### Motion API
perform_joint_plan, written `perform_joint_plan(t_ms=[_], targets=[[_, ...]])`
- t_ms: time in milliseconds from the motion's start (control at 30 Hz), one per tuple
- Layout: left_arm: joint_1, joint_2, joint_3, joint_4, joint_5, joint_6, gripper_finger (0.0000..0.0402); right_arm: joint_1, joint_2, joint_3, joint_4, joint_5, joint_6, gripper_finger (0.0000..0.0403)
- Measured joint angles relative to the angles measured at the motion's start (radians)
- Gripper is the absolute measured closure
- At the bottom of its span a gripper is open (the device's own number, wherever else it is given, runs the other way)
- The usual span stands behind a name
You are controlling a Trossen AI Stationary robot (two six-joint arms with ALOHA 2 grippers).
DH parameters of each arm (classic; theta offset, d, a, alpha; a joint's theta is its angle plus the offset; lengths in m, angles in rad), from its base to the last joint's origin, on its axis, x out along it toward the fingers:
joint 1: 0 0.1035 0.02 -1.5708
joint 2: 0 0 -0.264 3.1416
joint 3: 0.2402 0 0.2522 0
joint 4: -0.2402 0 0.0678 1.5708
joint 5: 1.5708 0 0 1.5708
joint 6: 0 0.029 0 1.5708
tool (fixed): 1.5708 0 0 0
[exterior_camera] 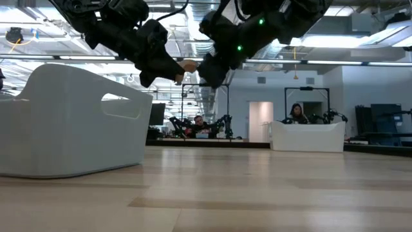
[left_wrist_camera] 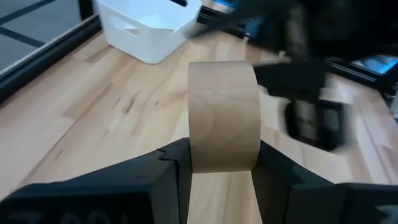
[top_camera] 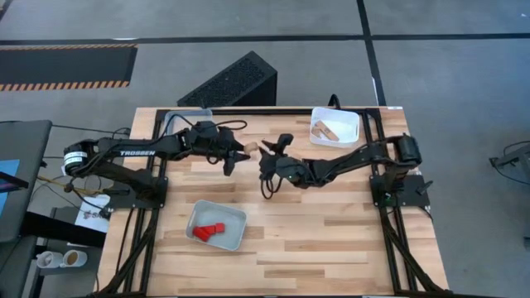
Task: Sort & place blocks by color
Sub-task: Put the brown block into the white bin
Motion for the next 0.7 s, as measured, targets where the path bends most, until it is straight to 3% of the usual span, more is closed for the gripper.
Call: perform_joint_plan(t_ms=[233, 467, 700], targets=[[0.0, 0.0, 0.0, 0.004, -0.012, 0.0, 0.0305, 0.026, 0.002, -0.001, 0.051, -0.091, -0.005, 0.0224], [-0.003, 0.0, 0.0, -0.01, 0.008, -0.005, 0.0305, 0.022, 0.003, -0.002, 0.113, -0.101, -0.013, 0.017], [-0.034, 0.0, 0.001, -0.009, 0.018, -0.007, 0.0305, 0.013, 0.003, 0.022, 0.089, -0.104, -0.077, 0.017]])
